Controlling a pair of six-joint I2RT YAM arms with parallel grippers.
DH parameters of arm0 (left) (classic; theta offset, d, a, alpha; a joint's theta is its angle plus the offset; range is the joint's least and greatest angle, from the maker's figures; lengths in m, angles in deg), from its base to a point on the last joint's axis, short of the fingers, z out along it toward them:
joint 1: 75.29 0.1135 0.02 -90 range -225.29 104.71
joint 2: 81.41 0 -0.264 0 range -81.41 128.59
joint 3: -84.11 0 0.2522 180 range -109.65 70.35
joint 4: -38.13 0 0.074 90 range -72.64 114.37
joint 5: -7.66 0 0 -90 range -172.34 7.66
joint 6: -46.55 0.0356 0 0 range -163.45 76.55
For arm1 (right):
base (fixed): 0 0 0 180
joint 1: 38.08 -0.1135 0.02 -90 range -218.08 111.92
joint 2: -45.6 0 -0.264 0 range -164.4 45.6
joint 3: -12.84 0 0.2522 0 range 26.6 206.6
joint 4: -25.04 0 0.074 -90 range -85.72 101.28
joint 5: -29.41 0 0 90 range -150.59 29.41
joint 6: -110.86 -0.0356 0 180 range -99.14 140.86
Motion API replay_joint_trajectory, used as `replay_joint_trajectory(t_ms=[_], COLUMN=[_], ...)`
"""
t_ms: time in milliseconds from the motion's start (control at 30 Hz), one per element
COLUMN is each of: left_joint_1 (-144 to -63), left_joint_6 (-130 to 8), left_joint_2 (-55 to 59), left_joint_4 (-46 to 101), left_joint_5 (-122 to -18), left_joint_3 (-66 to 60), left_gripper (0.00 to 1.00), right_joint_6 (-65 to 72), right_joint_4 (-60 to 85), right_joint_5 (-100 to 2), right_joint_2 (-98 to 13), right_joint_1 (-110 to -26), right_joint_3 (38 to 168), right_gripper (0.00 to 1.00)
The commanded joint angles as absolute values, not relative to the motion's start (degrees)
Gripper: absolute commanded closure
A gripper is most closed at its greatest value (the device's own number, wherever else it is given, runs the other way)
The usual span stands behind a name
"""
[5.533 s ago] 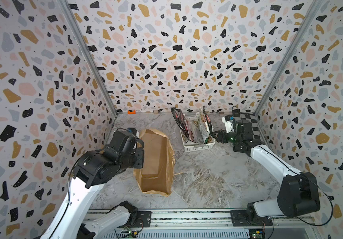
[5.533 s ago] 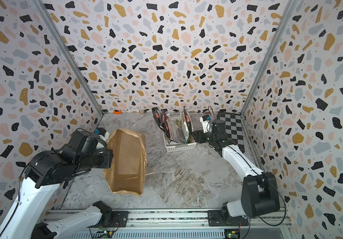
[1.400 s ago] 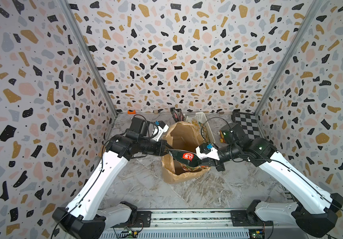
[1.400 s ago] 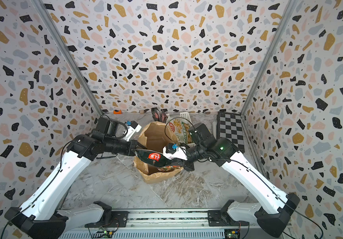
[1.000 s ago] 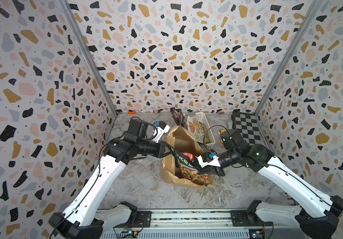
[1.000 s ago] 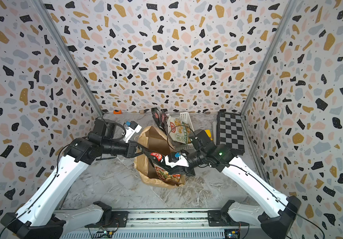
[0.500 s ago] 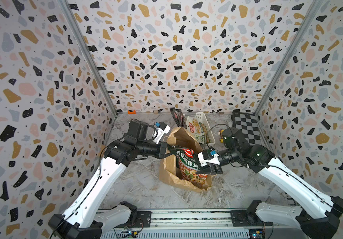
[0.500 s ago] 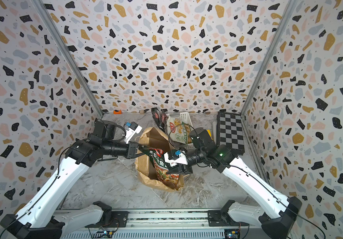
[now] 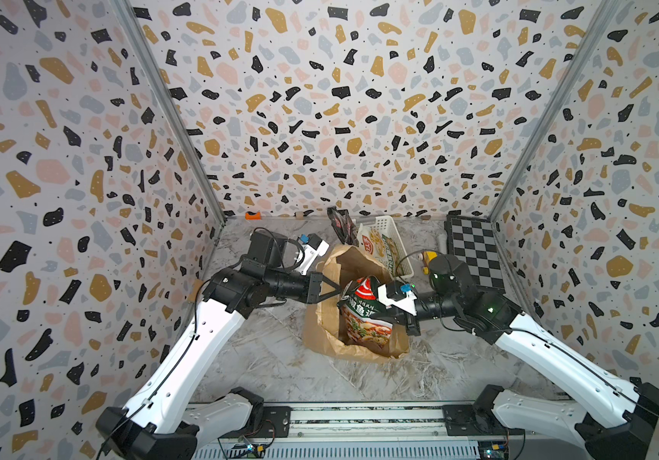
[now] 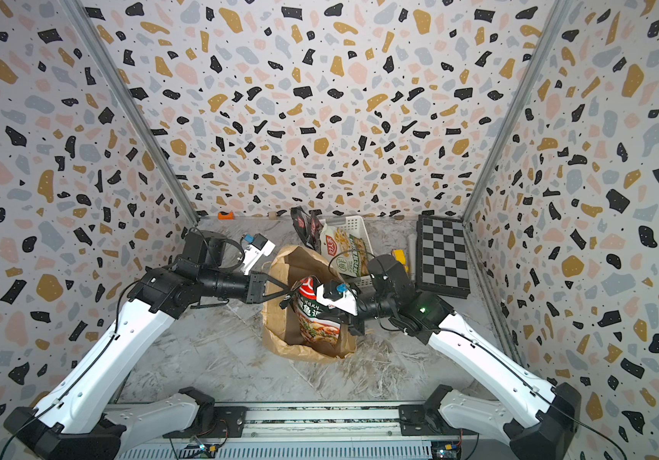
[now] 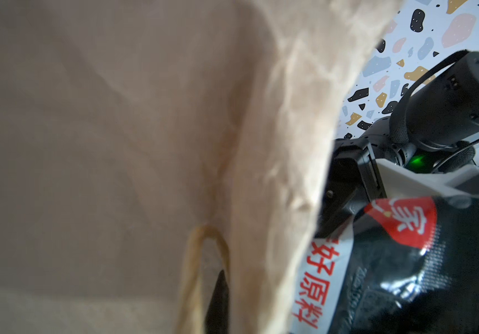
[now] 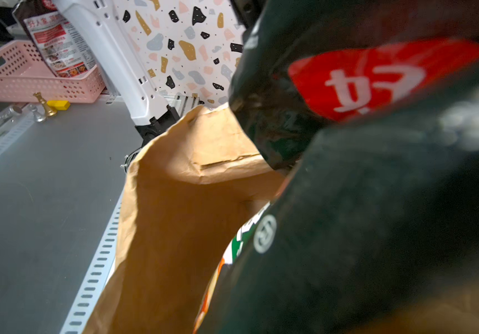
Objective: Place the condiment packets inside the bag
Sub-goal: Place the condiment packet in the paper bag.
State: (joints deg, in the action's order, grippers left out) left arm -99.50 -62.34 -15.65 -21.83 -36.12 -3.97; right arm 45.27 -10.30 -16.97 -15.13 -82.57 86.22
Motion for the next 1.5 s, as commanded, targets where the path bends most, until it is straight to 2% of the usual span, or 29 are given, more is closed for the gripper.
replay_joint_trajectory(t_ms=[0,200,400,467,600,733,900,1067,1167,1300,1467], left_joint_1=[-98.99,-97.50,-94.42,-94.36,-94.36,-94.36,-94.36,-94.36,-94.36,-94.36,-94.36], left_joint_6=[-61.12,-62.65,-73.64,-74.39,-71.44,-64.47,-71.43,-80.66,-84.08,-84.95,-84.38], left_joint_2=[-15.48,-15.91,-15.31,-14.80,-13.28,-11.47,-13.33,-17.59,-19.28,-21.45,-22.23], left_joint_4=[-21.39,-19.38,-5.48,-4.67,-10.40,-21.65,-16.33,-10.21,-9.44,-12.90,-14.32], left_joint_5=[-34.74,-29.08,-14.99,-14.85,-19.73,-32.29,-40.86,-46.01,-47.47,-49.88,-50.24], left_joint_3=[-3.96,-2.83,1.87,2.07,1.83,0.90,6.66,10.34,9.94,8.04,8.47], left_gripper=[1.00,1.00,1.00,1.00,1.00,0.92,0.94,0.99,1.00,1.00,1.00], right_joint_6=[53.66,74.15,80.23,79.45,72.57,57.85,32.69,20.50,17.00,18.71,21.88], right_joint_4=[-3.45,-11.15,-16.87,-17.02,-14.36,-4.63,1.13,6.13,11.92,9.75,11.05], right_joint_5=[-9.82,-3.64,-4.36,-6.78,-12.06,-19.66,-33.25,-39.09,-42.42,-44.29,-37.05], right_joint_2=[-10.10,-10.44,-11.67,-10.96,-9.92,-9.90,-11.39,-12.13,-12.72,-14.45,-17.09], right_joint_1=[-83.17,-83.17,-83.14,-83.08,-83.08,-83.09,-83.12,-84.10,-84.81,-85.01,-85.10], right_joint_3=[88.28,91.27,93.08,93.27,94.17,93.14,93.61,89.79,87.12,87.89,86.19], right_gripper=[1.00,1.00,1.00,1.00,1.00,1.00,1.00,1.00,1.00,1.00,1.00])
